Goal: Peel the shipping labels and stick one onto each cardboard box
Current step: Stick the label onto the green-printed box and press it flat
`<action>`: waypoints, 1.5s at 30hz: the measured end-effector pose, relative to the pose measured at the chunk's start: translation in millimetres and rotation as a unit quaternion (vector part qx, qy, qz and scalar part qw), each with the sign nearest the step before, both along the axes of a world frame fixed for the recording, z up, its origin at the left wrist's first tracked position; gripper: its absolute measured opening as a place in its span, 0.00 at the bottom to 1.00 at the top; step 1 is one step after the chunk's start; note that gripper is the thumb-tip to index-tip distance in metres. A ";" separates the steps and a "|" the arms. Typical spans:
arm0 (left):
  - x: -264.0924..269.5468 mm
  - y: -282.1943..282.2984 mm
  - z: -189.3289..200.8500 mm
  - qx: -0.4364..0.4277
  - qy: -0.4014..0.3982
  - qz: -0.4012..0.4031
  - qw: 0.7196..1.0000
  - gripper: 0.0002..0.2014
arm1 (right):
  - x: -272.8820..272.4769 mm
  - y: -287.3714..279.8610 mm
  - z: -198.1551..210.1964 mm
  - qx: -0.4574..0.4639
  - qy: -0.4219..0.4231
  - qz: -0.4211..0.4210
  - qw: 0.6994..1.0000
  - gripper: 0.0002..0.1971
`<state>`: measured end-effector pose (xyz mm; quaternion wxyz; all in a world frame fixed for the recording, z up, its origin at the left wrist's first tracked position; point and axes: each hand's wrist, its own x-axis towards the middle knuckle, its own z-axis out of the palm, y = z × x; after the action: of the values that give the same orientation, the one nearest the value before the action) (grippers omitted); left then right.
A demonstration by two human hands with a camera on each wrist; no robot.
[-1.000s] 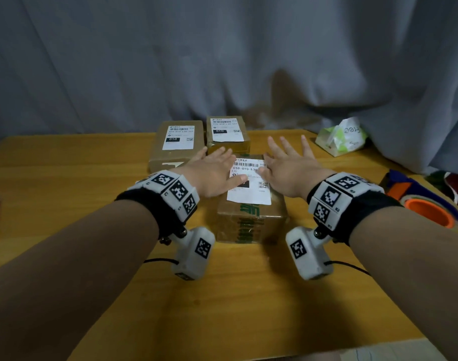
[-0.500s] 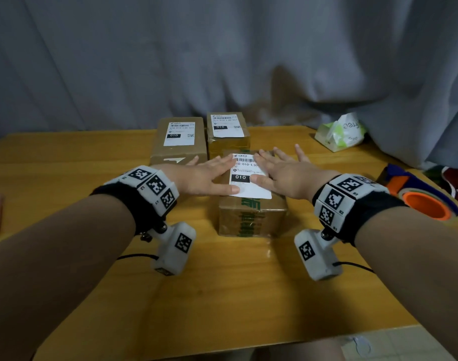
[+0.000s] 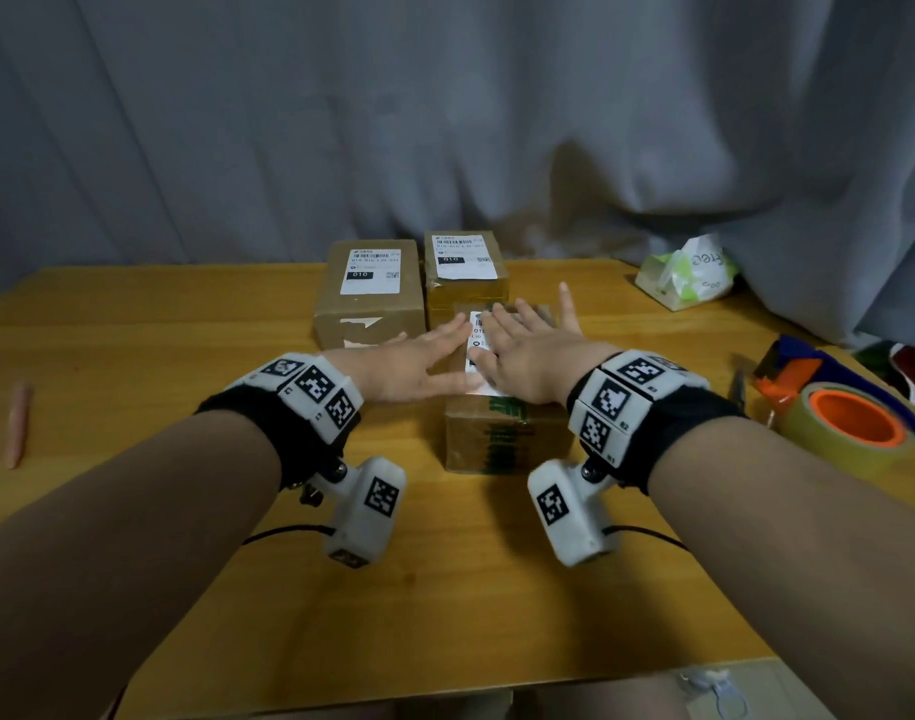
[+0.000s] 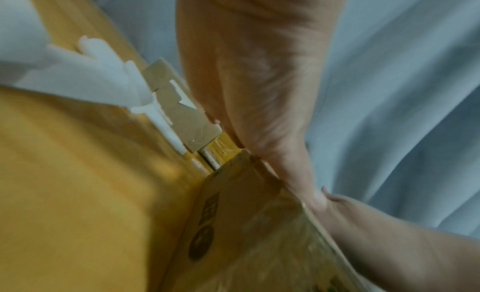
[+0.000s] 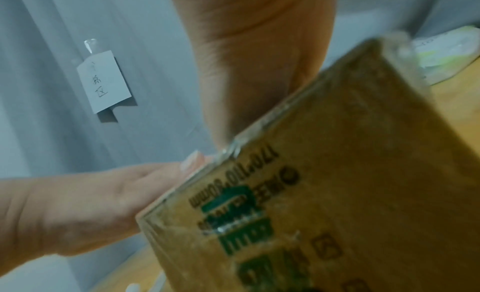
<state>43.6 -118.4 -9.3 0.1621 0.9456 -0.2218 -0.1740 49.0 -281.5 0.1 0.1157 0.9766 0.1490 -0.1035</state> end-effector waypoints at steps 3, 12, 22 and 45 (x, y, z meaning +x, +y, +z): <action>-1.9 0.7 -7.1 -0.130 -0.050 0.045 0.989 0.24 | -1.3 1.8 2.0 -0.028 -0.019 0.008 0.999 0.35; 3.8 -0.4 -15.6 -0.036 -0.057 0.077 0.995 0.25 | -20.4 -1.2 0.8 -0.049 -0.019 0.057 0.997 0.38; 6.2 0.0 -8.6 -0.152 -0.016 0.088 0.984 0.25 | -12.0 7.9 2.8 0.088 0.085 0.011 0.992 0.34; 18.0 -44.8 7.5 0.062 -0.212 0.103 0.970 0.20 | 12.8 -35.5 5.2 0.090 0.014 -0.041 0.995 0.35</action>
<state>61.6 -163.2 -1.8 0.0690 0.9869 -0.1414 0.0350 61.8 -317.0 5.3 0.0207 0.9867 0.1196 -0.1081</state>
